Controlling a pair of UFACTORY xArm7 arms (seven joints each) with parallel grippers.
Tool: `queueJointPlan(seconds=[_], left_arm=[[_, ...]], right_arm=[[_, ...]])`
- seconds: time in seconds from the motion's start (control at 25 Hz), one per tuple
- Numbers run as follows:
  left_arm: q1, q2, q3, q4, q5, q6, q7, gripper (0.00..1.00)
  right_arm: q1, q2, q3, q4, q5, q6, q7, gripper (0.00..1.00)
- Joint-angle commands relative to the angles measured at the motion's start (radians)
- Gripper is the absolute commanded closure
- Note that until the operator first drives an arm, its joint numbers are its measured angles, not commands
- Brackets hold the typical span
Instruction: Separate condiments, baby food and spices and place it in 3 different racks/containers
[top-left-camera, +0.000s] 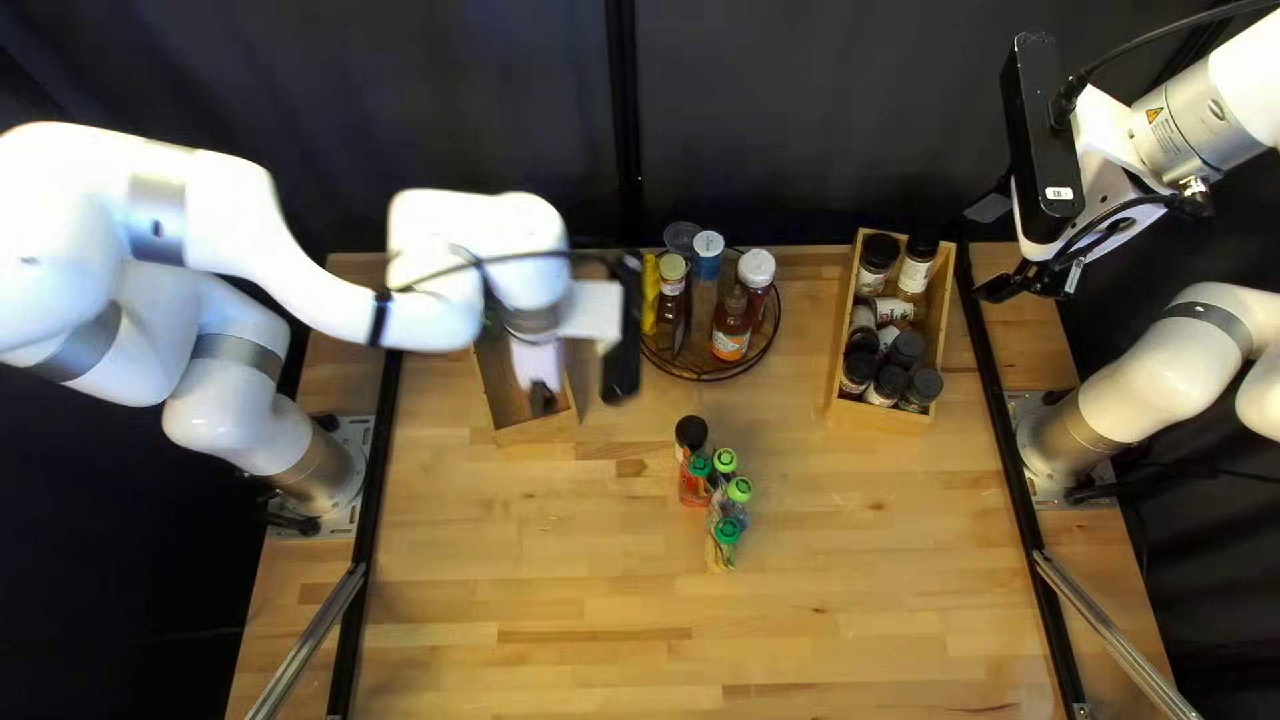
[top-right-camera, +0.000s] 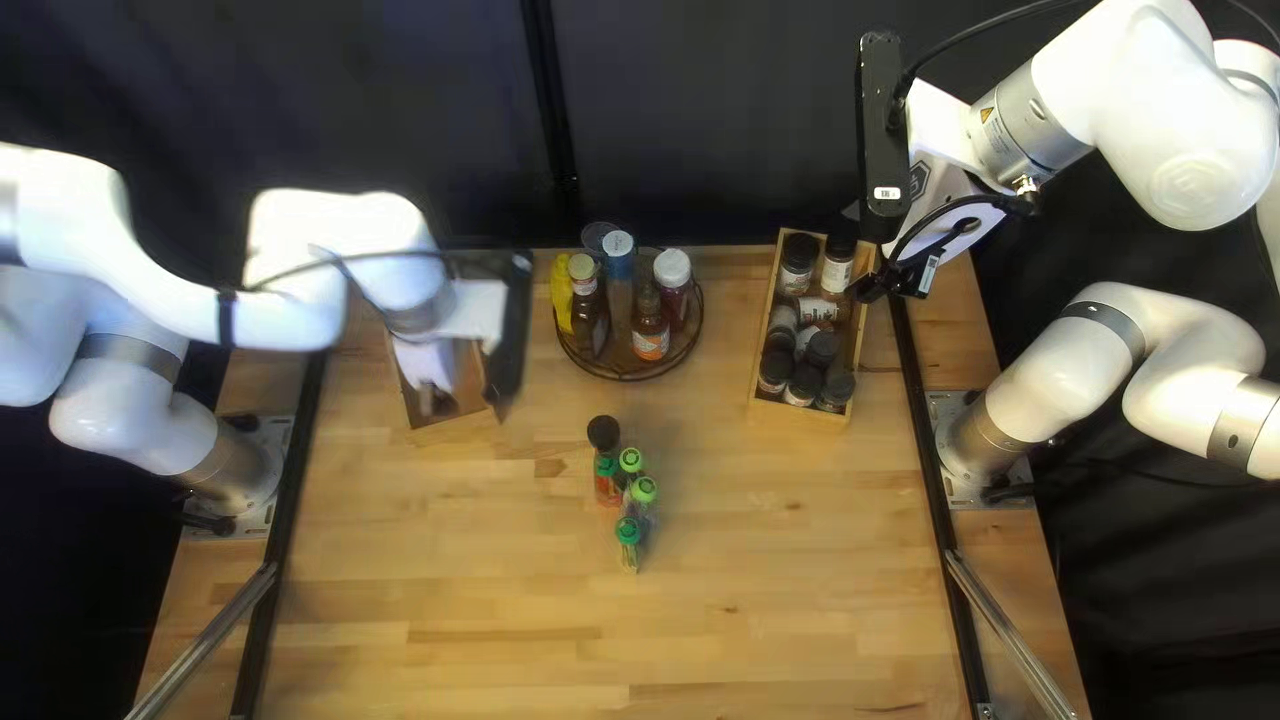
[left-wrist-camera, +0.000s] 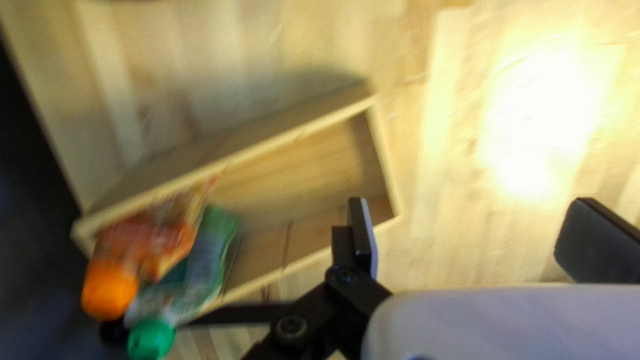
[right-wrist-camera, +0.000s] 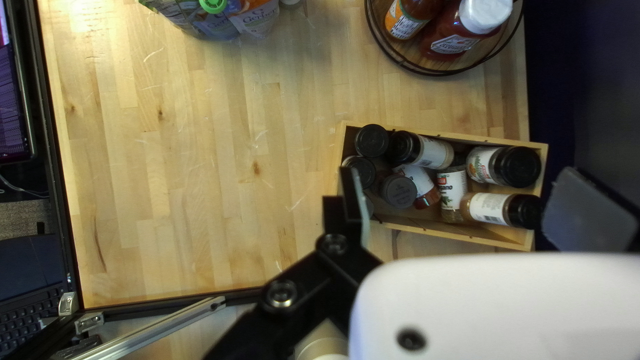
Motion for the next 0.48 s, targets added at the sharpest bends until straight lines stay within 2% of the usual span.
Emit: queueJointPlan(seconds=[0.04, 0.24, 0.48], left_arm=[[-0.032, 0.068, -0.031, 0.033, -0.001, -0.087, 0.006, 0.0], [-0.04, 0.09, -0.04, -0.002, 0.014, -0.225, 0.002, 0.0], [-0.041, 0.197, -0.043, 0.048, 0.002, -0.311, 0.026, 0.0]], right_arm=[[0.0, 0.0, 0.0, 0.0, 0.0, 0.0, 0.0, 0.0], [0.0, 0.0, 0.0, 0.0, 0.0, 0.0, 0.0, 0.0], [0.0, 0.0, 0.0, 0.0, 0.0, 0.0, 0.0, 0.0]])
